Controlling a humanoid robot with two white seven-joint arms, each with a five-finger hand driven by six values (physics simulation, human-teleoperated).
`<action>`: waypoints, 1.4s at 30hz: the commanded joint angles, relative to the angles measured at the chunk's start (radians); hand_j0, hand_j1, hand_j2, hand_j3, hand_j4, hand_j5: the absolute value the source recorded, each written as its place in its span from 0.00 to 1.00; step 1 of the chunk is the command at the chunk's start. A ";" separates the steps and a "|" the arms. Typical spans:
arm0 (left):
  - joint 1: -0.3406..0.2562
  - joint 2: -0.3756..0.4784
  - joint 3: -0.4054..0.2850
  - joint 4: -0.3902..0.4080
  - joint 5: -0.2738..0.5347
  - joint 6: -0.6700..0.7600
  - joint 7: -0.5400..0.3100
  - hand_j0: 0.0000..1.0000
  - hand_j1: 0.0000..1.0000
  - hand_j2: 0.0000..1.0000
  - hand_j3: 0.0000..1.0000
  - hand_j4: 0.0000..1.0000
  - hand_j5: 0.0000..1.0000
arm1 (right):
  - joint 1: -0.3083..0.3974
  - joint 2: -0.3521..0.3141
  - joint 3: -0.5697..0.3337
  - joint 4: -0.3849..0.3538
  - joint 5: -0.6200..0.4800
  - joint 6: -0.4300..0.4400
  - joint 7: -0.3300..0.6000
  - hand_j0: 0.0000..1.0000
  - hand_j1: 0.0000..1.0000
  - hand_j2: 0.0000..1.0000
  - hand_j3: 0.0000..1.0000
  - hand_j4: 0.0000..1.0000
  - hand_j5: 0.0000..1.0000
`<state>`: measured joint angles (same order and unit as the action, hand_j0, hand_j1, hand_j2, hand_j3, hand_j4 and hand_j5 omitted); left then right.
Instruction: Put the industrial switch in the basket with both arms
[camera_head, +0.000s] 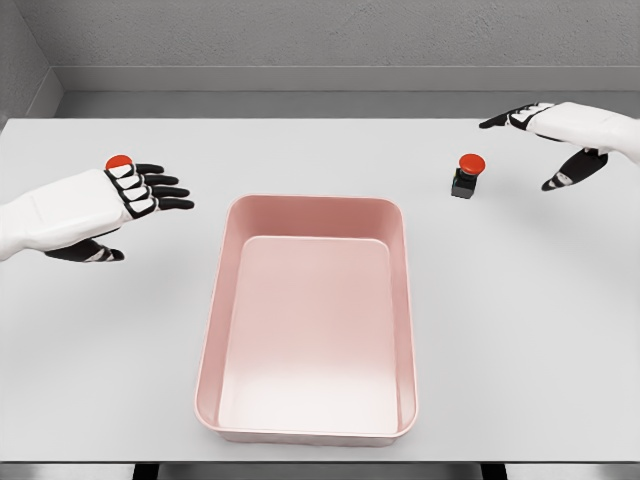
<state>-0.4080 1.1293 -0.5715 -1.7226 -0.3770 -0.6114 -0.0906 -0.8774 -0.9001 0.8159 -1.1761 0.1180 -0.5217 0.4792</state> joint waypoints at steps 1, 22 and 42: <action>0.000 0.001 -0.001 0.006 -0.008 0.000 0.000 1.00 1.00 1.00 1.00 1.00 1.00 | 0.000 -0.002 0.003 0.003 -0.012 0.009 -0.001 1.00 1.00 1.00 1.00 1.00 1.00; -0.258 -0.318 -0.097 0.595 -0.237 0.000 0.000 1.00 1.00 1.00 1.00 1.00 1.00 | -0.130 0.124 0.158 0.016 0.002 0.190 0.015 1.00 1.00 1.00 1.00 1.00 1.00; -0.408 -0.514 -0.128 0.965 -0.356 0.000 0.005 1.00 1.00 1.00 1.00 1.00 1.00 | -0.132 0.247 0.196 0.204 0.008 0.209 0.078 1.00 1.00 1.00 1.00 1.00 1.00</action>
<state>-0.8161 0.6191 -0.7008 -0.7657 -0.7393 -0.6114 -0.0884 -1.0140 -0.6667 1.0036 -0.9904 0.1296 -0.3149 0.5583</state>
